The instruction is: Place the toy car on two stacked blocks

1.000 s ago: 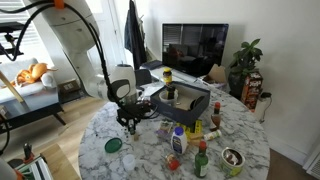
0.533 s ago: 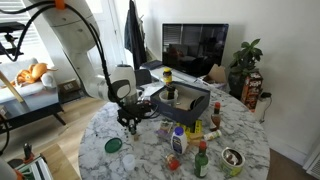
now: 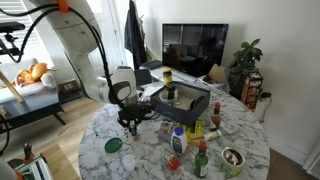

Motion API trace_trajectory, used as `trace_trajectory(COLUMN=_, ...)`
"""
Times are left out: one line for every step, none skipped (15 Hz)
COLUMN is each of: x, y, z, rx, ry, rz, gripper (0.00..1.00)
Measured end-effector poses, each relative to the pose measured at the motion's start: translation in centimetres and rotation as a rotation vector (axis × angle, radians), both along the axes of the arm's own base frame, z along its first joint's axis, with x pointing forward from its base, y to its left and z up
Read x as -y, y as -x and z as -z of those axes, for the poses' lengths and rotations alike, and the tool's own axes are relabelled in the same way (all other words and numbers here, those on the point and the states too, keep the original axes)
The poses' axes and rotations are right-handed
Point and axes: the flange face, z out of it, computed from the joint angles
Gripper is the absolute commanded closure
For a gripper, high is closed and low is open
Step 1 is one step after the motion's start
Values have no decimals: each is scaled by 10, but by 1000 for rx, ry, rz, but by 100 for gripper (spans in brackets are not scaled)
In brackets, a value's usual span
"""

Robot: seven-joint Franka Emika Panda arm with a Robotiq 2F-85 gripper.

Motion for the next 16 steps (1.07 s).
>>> trace_trajectory(x=1, y=0, z=0, rx=-1, ry=1, rz=-1, gripper=93)
trace_trajectory(x=1, y=0, z=1, rx=-1, ry=2, rz=-2, gripper=93)
trace_trajectory(x=1, y=0, z=1, rx=-2, ry=2, rz=-2, gripper=93)
trace_trajectory(x=0, y=0, z=1, rx=-2, ry=2, rz=-3, gripper=93)
trace_trajectory(x=0, y=0, z=1, rx=-2, ry=2, rz=-5, gripper=93)
trace_trajectory(x=-1, y=0, z=2, rx=-2, ry=2, rz=-6, gripper=93)
trace_trajectory(x=-2, y=0, z=2, rx=-2, ry=2, rz=-7, gripper=93)
trace_trajectory(x=-2, y=0, z=2, rx=-2, ry=1, rz=-9, gripper=93)
trace_trajectory(x=-3, y=0, z=2, rx=-2, ry=1, rz=-10, gripper=93)
trace_trajectory(x=-4, y=-1, z=3, rx=-2, ry=1, rz=-11, gripper=93)
trace_trajectory(x=-4, y=-1, z=3, rx=-2, ry=1, rz=-11, gripper=93)
trace_trajectory(x=-4, y=-1, z=4, rx=-2, ry=1, rz=-12, gripper=93)
trace_trajectory(x=-4, y=-1, z=4, rx=-3, ry=0, rz=-12, gripper=79)
trace_trajectory(x=-4, y=-2, z=5, rx=-4, ry=0, rz=-11, gripper=46)
trace_trajectory(x=-4, y=-2, z=5, rx=-4, ry=0, rz=-11, gripper=45)
trace_trajectory(x=-4, y=-2, z=6, rx=-5, ry=0, rz=-11, gripper=39)
